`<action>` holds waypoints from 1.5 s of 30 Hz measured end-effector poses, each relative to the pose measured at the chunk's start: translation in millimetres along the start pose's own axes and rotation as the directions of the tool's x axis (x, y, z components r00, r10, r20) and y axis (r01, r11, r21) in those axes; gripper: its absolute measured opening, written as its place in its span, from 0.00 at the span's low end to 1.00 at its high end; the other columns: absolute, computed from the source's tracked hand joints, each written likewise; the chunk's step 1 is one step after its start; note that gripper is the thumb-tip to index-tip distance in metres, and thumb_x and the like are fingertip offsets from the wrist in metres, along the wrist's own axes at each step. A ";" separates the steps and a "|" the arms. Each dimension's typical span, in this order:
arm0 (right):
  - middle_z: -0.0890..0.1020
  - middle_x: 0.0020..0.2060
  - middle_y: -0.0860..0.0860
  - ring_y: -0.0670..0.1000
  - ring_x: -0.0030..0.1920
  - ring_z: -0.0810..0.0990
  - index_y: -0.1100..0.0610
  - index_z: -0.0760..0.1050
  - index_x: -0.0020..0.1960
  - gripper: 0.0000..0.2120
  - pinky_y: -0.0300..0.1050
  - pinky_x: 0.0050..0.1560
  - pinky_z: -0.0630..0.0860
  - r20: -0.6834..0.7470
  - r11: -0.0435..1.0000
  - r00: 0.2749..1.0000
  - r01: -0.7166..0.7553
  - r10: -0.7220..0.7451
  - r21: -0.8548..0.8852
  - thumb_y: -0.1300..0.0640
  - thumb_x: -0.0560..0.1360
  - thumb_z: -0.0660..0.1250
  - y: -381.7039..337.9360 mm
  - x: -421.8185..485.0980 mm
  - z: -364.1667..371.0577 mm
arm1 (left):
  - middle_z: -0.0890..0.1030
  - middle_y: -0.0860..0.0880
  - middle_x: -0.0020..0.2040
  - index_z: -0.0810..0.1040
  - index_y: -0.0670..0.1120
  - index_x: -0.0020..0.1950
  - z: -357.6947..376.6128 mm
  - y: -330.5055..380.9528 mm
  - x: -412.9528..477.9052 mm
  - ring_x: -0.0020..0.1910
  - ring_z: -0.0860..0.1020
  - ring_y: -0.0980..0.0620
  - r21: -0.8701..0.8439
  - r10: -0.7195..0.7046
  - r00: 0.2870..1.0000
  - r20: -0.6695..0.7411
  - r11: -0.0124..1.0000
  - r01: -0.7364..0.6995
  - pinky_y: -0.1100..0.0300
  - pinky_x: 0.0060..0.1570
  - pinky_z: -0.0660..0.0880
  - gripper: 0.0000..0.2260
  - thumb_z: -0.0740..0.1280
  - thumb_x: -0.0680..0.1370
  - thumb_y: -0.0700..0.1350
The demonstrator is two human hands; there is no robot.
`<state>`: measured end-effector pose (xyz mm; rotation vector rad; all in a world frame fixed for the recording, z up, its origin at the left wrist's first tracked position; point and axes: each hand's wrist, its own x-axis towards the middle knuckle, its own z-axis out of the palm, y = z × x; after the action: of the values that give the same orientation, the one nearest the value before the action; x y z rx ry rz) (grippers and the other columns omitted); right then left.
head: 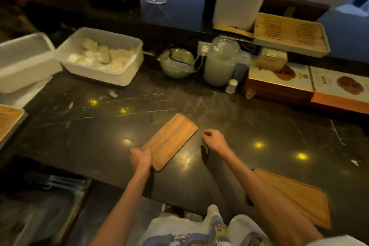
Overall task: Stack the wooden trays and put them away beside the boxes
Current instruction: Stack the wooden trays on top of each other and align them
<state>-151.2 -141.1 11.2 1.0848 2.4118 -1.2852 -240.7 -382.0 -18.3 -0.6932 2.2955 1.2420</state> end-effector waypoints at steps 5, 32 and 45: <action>0.62 0.76 0.59 0.58 0.75 0.61 0.63 0.55 0.77 0.32 0.49 0.75 0.59 0.100 0.994 0.994 -0.036 0.047 -0.107 0.59 0.78 0.64 -54.7 43.1 35.9 | 0.77 0.41 0.47 0.75 0.40 0.52 -25.9 -10.3 20.6 0.45 0.76 0.43 -0.114 -0.175 0.951 0.255 0.971 0.209 0.51 0.42 0.76 0.08 0.62 0.77 0.43; 0.80 0.46 0.54 0.53 0.45 0.79 0.55 0.78 0.54 0.07 0.49 0.47 0.78 -0.228 0.681 0.869 -0.156 0.439 0.716 0.60 0.76 0.68 249.9 -189.5 -110.6 | 0.72 0.49 0.38 0.70 0.44 0.50 135.9 -33.5 -156.3 0.37 0.72 0.54 0.048 0.217 0.742 0.634 0.947 -0.317 0.61 0.36 0.70 0.07 0.62 0.78 0.33; 0.83 0.46 0.55 0.55 0.49 0.82 0.57 0.80 0.57 0.10 0.51 0.51 0.78 -0.471 0.894 0.779 -0.250 0.414 0.372 0.57 0.76 0.68 343.8 -196.9 -145.8 | 0.77 0.49 0.41 0.75 0.42 0.52 226.1 -41.2 -237.2 0.44 0.76 0.51 0.251 0.351 0.755 0.554 0.794 -0.553 0.61 0.39 0.75 0.08 0.61 0.77 0.33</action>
<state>247.3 -6.6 -24.5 2.1133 2.2346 -1.3659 0.4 -156.4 -18.4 0.3424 2.2263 0.9270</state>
